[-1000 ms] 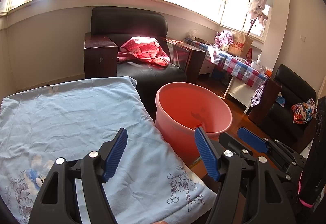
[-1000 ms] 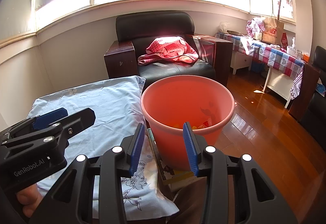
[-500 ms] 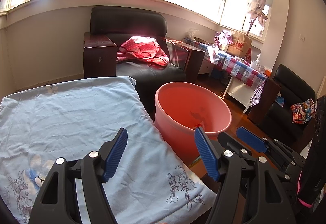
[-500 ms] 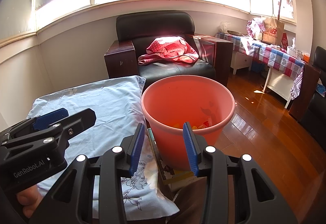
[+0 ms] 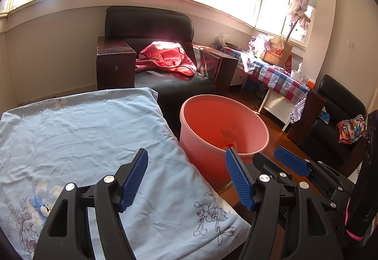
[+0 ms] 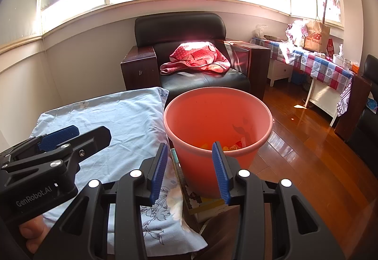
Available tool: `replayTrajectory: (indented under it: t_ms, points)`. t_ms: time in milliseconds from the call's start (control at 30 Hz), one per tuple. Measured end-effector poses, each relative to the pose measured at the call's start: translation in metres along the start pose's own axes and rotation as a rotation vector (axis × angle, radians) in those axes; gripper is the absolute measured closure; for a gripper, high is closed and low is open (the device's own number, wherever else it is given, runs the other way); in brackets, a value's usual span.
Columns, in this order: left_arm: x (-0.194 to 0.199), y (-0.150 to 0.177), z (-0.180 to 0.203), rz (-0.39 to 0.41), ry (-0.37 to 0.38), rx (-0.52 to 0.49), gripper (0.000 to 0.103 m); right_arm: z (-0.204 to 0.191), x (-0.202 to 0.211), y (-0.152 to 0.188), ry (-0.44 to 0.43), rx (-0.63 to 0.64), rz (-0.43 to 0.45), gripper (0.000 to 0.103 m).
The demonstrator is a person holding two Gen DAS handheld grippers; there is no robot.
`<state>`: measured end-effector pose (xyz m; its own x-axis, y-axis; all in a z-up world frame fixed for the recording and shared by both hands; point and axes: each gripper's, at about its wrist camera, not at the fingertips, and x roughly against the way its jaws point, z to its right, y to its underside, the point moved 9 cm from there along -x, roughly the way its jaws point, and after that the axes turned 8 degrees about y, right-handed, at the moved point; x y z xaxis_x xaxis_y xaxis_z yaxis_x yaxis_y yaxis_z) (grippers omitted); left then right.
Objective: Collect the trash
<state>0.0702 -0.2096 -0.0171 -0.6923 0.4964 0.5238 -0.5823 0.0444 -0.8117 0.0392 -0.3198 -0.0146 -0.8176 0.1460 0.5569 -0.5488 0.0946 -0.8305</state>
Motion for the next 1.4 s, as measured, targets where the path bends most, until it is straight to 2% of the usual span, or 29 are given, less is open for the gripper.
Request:
replayTrajectory:
  t_ms: [933,1233,1400]
  points:
    - [0.0,0.002,0.002,-0.01,0.002,0.0,0.036,0.003,-0.006,0.005,-0.003,0.007,-0.015,0.063]
    - [0.003,0.02,0.008,-0.027,0.006,0.006,0.036,0.003,-0.007,0.007,-0.002,0.011,-0.02,0.063]
    - [0.003,0.017,0.005,-0.022,-0.002,0.013,0.036,0.002,-0.007,0.009,-0.003,0.013,-0.024,0.063]
